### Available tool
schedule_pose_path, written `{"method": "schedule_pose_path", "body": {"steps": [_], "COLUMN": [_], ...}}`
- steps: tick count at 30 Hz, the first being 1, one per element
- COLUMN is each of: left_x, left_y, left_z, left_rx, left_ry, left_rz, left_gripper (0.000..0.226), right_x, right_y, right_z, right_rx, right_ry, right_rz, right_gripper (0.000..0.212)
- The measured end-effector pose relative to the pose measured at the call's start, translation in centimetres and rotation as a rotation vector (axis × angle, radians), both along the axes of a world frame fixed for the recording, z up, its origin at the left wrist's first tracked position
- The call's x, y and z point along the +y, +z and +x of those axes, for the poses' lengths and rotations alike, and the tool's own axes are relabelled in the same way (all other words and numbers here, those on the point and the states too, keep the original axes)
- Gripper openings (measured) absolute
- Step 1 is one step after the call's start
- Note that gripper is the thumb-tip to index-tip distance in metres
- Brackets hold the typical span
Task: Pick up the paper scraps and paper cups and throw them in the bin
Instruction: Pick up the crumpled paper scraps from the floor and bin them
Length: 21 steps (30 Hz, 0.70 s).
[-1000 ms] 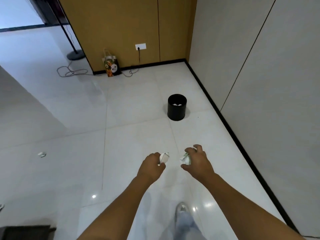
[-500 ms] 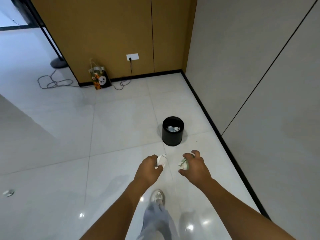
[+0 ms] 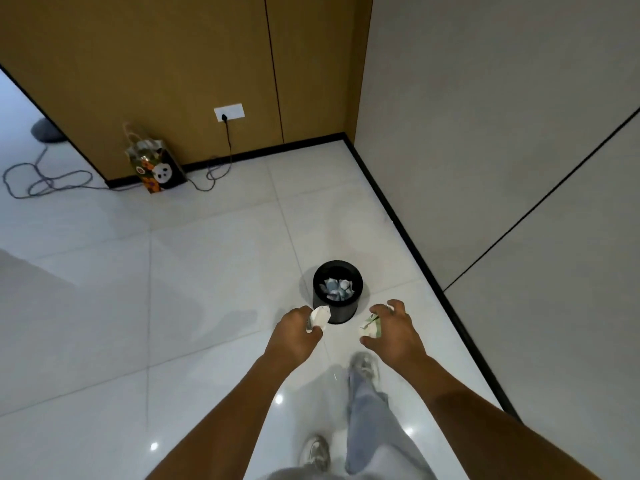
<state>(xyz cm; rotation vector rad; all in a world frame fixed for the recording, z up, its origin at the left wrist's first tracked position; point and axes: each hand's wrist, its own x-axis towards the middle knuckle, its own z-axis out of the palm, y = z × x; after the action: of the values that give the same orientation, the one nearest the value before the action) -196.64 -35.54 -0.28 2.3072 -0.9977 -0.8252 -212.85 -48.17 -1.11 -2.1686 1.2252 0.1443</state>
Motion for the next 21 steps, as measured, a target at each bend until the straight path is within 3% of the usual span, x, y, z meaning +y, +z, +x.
{"method": "schedule_pose_path", "body": {"steps": [7,10,13,21], "left_x": [-11.3,-15.5,-19.1,-24.6], "left_y": [-3.8,-4.5,-6.2,-14.1], "left_z": [5.9,7.9,9.9,14.3], "left_rx": [0.054,0.074,0.113,0.194], "left_ry": [0.096,0.132,0.192,0.293], "left_rz": [0.089,0.149,0.199,0.296], "left_gripper": [0.02,0.01,0.018,0.006], "right_x": [-13.1,-18.3,-22.8,-27.5], "right_y": [-3.6,-4.7,-6.1,-14.8], "right_z": [7.2,10.2,13.2,18.9], "right_rx": [0.038,0.066,0.102,0.122], "right_ry": [0.072,0.107,0.153,0.129], "right_rz": [0.07,0.125,0.155,0.222], "right_gripper": [0.059,0.057,0.059,0.066]}}
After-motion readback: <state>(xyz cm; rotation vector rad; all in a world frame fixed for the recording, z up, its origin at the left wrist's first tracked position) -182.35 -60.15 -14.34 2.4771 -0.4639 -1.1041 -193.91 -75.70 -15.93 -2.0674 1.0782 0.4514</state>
